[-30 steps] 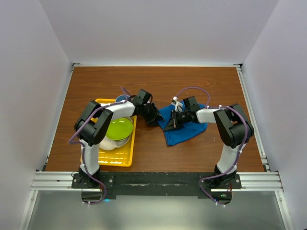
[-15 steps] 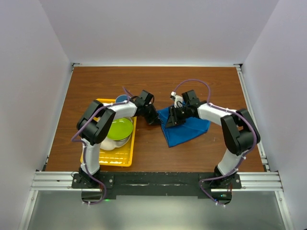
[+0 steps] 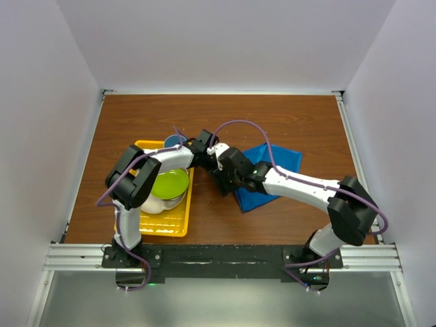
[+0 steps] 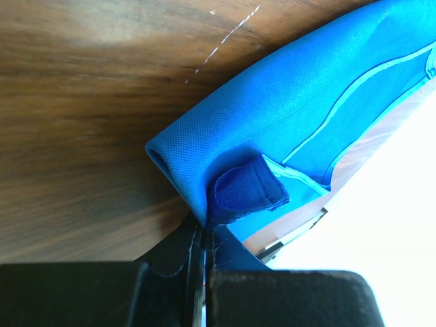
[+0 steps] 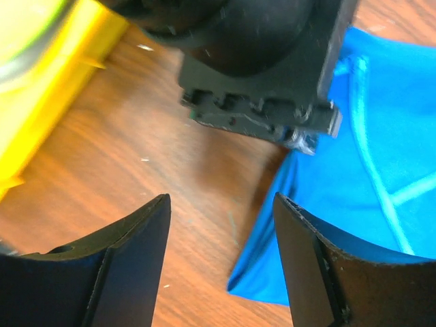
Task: Fold the napkin, place the utensils inside, and roll it up
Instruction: Roll the napkin with the utensil
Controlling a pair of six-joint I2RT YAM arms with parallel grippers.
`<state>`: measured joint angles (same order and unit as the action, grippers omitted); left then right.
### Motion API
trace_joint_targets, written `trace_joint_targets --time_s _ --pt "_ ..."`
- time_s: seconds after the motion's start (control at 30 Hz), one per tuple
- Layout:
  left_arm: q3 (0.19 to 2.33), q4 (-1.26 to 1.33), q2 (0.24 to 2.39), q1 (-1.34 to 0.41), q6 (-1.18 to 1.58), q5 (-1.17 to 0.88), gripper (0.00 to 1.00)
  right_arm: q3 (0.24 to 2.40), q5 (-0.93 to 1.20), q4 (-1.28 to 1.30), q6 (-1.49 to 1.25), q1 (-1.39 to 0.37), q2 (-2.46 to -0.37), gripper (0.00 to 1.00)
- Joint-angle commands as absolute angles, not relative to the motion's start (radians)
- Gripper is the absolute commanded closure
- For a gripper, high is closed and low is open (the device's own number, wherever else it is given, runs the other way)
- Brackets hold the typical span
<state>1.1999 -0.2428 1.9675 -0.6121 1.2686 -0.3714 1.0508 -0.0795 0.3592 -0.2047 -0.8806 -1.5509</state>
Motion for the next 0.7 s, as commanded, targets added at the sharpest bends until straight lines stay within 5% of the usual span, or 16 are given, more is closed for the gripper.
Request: trace_joint_targets --time_s 0.0,0.4,0.6,0.67 --pt "1.178 -0.308 1.933 -0.606 1.339 -0.393 1.0 1.028 -0.351 0.351 -0.198 -0.936 -1.558 0.35" --pt "1.167 -0.308 1.93 -0.607 1.35 -0.411 1.0 0.997 -0.414 0.316 -0.212 -0.956 -1.634 0.34" --pt "1.164 -0.313 1.927 -0.606 1.35 -0.413 1.0 0.986 -0.442 0.299 -0.222 -0.956 -1.663 0.49" --pt "1.163 -0.311 1.928 -0.607 1.35 -0.414 1.0 0.983 -0.457 0.31 -0.229 -0.956 -1.658 0.65"
